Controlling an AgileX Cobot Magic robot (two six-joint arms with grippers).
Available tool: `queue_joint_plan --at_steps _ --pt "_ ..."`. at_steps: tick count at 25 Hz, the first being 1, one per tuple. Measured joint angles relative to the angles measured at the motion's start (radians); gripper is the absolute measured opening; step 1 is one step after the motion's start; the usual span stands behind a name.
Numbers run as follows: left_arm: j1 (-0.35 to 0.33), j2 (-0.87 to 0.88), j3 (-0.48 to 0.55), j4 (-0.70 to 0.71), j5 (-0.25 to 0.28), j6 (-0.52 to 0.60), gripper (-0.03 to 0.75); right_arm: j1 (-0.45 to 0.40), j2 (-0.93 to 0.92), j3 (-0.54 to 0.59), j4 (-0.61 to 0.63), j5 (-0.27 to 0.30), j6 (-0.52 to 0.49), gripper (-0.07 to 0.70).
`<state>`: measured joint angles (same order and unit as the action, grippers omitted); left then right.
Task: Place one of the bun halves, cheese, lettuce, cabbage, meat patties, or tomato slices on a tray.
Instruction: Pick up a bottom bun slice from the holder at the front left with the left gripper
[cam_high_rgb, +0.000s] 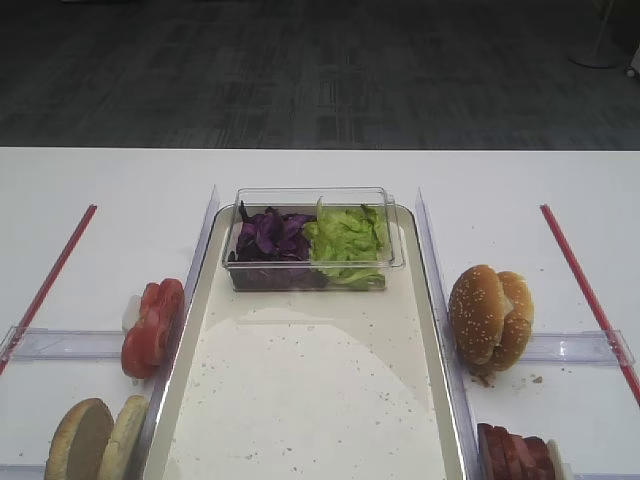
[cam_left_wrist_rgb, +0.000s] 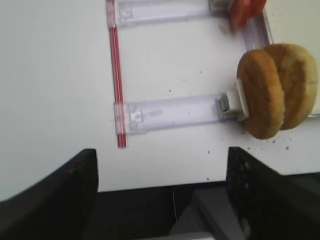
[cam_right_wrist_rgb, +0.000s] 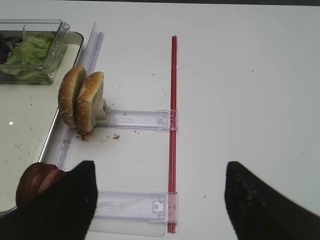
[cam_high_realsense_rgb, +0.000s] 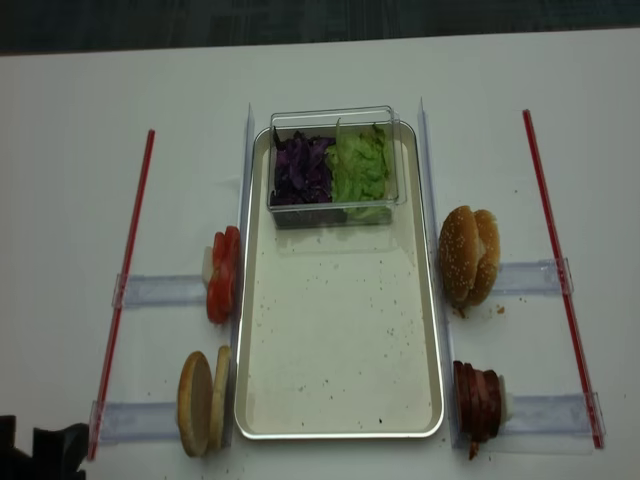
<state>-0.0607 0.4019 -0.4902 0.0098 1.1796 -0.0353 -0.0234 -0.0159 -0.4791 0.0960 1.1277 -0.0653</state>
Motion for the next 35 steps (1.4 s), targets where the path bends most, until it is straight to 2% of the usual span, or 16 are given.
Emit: queue_joint_plan --at_steps 6,20,27,35 --pt "0.0 0.266 -0.014 0.063 -0.016 -0.016 0.491 0.0 0.0 0.0 0.0 0.0 0.002 0.552" --pt "0.0 0.707 -0.188 0.092 -0.046 -0.016 0.491 0.0 0.0 0.0 0.0 0.0 0.002 0.552" --pt "0.0 0.781 -0.225 0.021 -0.062 -0.016 0.491 0.0 0.0 0.0 0.0 0.0 0.002 0.552" --pt "0.0 0.781 -0.254 -0.045 -0.047 -0.019 0.475 0.0 0.0 0.0 0.0 0.0 0.002 0.552"
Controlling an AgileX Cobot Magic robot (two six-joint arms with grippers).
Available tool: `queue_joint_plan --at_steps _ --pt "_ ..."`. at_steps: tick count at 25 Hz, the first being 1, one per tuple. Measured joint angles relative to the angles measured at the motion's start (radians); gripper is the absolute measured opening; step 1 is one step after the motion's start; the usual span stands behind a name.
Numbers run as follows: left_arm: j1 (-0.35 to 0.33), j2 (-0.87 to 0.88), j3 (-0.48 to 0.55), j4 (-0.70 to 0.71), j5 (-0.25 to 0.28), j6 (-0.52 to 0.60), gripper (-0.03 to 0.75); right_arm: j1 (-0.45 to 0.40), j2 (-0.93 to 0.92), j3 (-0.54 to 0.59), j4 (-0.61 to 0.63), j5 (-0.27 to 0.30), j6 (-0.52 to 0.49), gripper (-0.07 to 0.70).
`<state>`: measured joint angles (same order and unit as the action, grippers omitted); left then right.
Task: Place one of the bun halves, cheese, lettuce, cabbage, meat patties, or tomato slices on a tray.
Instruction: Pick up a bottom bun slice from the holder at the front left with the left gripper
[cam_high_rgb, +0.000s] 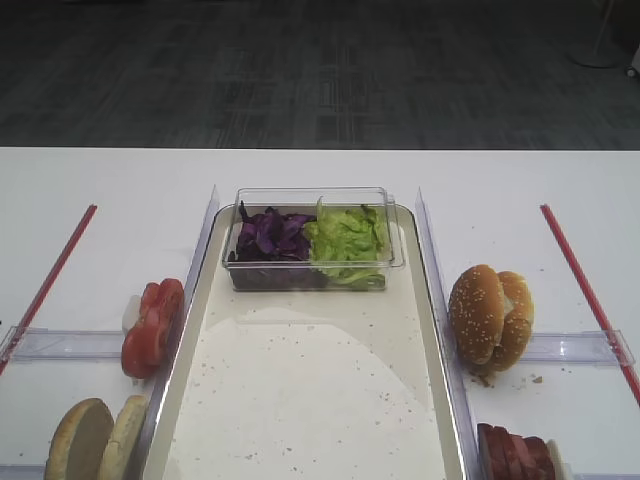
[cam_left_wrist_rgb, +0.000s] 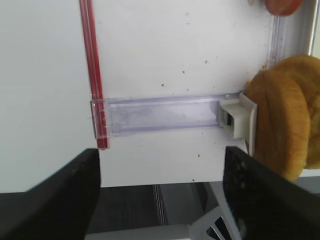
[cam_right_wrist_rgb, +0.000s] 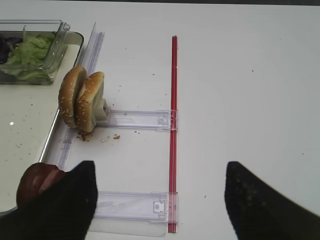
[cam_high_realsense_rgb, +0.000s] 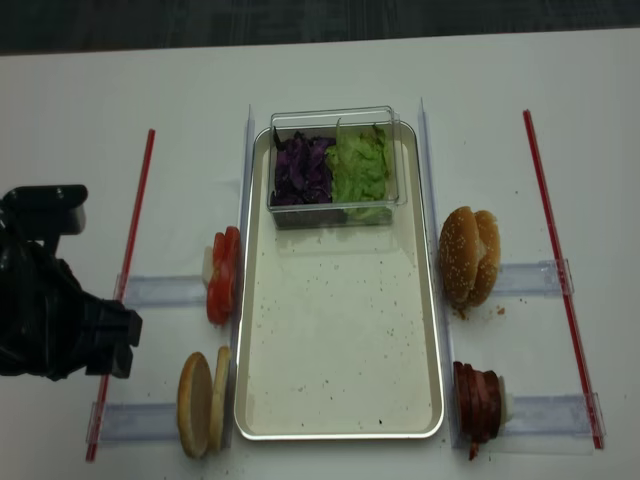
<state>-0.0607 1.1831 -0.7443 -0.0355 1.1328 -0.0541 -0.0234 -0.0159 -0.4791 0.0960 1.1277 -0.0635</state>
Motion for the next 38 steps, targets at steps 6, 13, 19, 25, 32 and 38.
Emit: queue_joint_plan --at_steps 6,13,19,25,32,38 --pt "-0.098 0.0 -0.031 0.019 0.016 -0.101 0.456 0.0 0.0 0.0 0.0 0.0 0.0 0.552" --pt "-0.334 0.0 -0.075 0.049 0.011 -0.31 0.454 0.0 0.0 0.0 0.0 0.0 0.0 0.552" --pt "-0.432 0.0 -0.075 0.049 0.004 -0.418 0.454 0.0 0.0 0.0 0.0 0.0 0.0 0.552" --pt "-0.535 0.0 -0.075 0.049 -0.018 -0.526 0.454 0.0 0.0 0.0 0.0 0.0 0.0 0.552" --pt "-0.649 0.049 -0.083 0.049 -0.042 -0.625 0.454 0.0 0.0 0.0 0.0 0.0 0.0 0.552" --pt "-0.697 0.12 -0.085 0.049 -0.084 -0.666 0.453 0.0 0.0 0.0 0.0 0.0 0.0 0.552"
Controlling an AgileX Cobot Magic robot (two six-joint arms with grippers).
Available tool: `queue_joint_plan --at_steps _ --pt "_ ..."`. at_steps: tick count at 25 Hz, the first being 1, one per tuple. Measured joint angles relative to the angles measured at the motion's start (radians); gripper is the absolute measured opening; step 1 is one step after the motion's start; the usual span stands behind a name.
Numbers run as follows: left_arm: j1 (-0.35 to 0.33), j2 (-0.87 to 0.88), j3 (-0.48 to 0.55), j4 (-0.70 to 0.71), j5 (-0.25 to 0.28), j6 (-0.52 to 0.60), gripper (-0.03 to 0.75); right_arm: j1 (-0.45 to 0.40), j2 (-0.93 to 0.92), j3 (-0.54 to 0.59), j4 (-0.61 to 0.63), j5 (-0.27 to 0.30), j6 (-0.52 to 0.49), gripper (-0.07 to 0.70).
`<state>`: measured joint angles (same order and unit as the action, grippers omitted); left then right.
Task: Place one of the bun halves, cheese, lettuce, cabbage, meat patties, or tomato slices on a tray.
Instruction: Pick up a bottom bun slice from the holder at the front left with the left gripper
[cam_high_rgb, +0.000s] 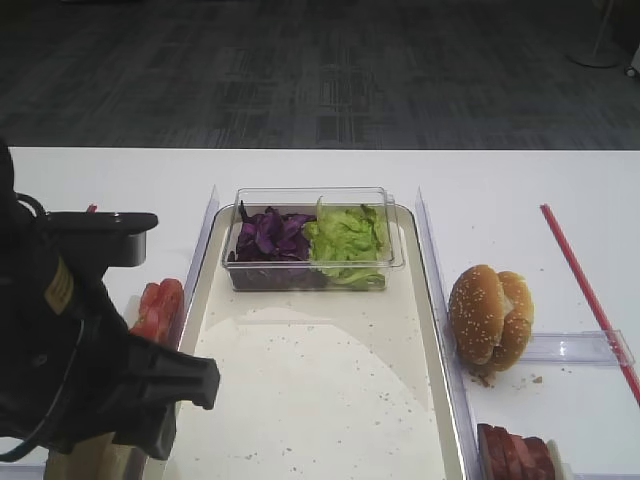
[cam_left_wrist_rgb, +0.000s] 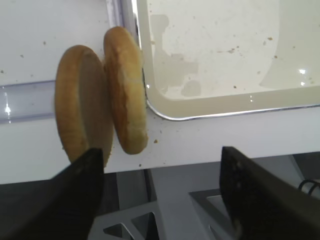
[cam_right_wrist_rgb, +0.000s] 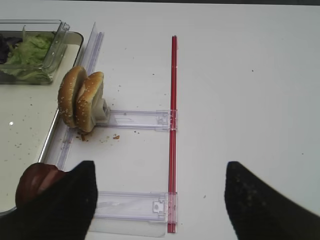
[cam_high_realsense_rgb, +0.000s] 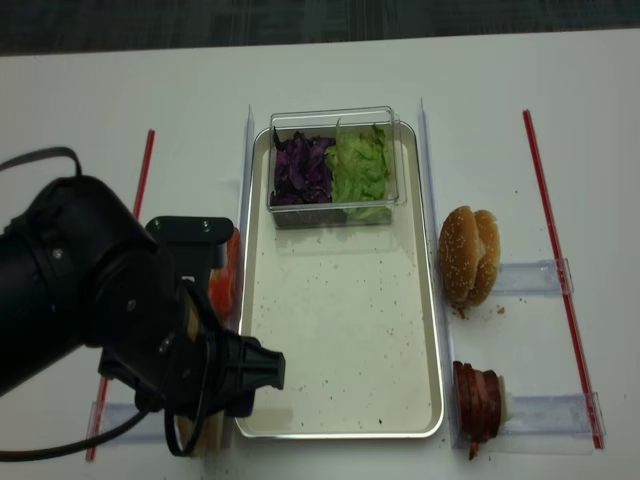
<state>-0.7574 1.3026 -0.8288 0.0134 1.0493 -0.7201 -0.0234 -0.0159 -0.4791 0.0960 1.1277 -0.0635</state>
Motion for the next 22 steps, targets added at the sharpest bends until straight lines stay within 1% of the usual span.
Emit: queue_joint_plan --at_steps 5,15,19,22 --pt "0.0 0.014 0.0 0.0 -0.039 -0.011 0.452 0.0 0.0 0.0 0.0 0.0 0.0 0.552" --pt "0.0 0.108 0.0 0.024 -0.075 -0.017 0.451 0.0 0.0 0.0 0.0 0.0 0.0 0.552" --pt "0.0 0.144 0.0 0.03 -0.108 -0.017 0.451 0.0 0.0 0.0 0.0 0.0 -0.002 0.552" --pt "0.0 0.171 0.0 0.047 -0.122 -0.017 0.451 0.0 0.0 0.0 0.0 0.0 -0.002 0.552"
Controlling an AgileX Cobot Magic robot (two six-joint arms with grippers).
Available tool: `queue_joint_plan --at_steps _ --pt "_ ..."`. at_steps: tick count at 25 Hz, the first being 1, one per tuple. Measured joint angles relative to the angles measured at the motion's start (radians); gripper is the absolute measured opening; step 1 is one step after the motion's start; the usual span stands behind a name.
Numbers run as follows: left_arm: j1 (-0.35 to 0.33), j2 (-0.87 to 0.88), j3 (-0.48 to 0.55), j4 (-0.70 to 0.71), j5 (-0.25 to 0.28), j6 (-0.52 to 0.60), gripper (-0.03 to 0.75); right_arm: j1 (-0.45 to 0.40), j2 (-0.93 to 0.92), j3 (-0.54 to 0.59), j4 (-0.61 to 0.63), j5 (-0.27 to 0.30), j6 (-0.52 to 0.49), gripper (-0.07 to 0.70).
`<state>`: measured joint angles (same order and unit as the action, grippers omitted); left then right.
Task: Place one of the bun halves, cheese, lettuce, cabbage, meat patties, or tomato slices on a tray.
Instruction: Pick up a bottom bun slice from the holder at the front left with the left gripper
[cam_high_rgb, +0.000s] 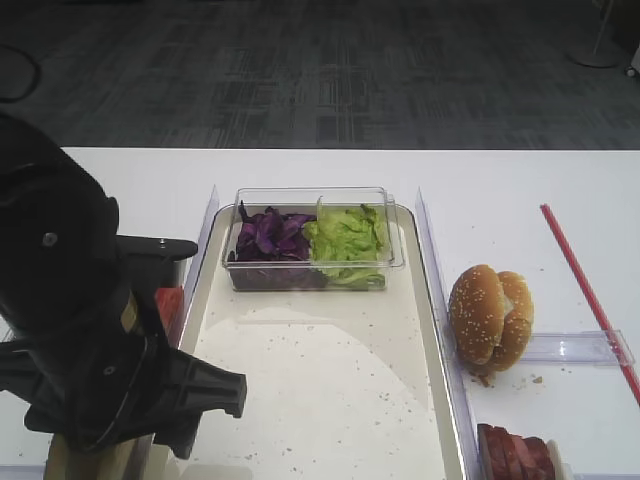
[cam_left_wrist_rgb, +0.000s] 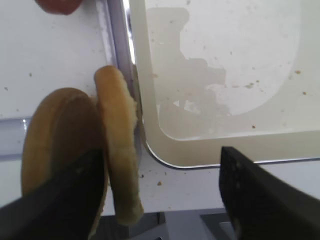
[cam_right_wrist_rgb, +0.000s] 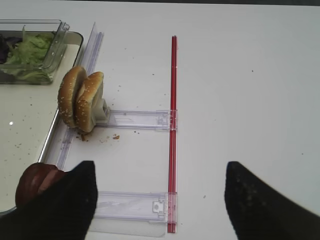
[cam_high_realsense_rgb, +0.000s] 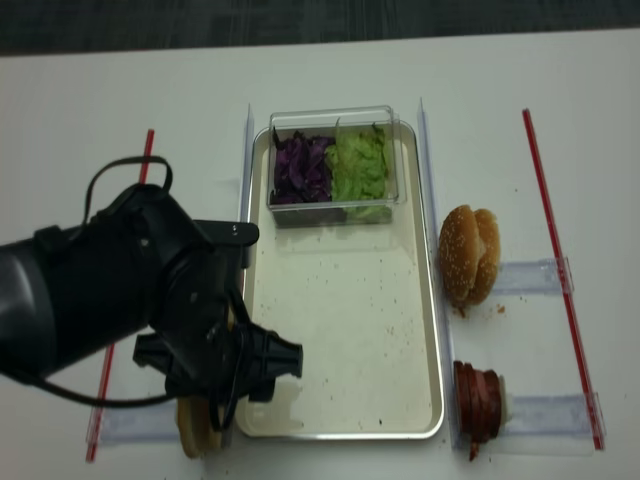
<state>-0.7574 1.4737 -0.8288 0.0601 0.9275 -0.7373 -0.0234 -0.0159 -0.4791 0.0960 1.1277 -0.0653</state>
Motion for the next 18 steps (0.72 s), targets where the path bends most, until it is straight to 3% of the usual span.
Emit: queue_joint_plan --at_steps 8,18 --pt "0.0 0.02 0.0 0.052 -0.006 0.0 0.412 0.0 0.0 0.0 0.0 0.0 0.0 0.552" --pt "0.002 0.02 0.0 0.073 -0.004 0.0 0.231 0.0 0.0 0.0 0.0 0.0 0.0 0.552"
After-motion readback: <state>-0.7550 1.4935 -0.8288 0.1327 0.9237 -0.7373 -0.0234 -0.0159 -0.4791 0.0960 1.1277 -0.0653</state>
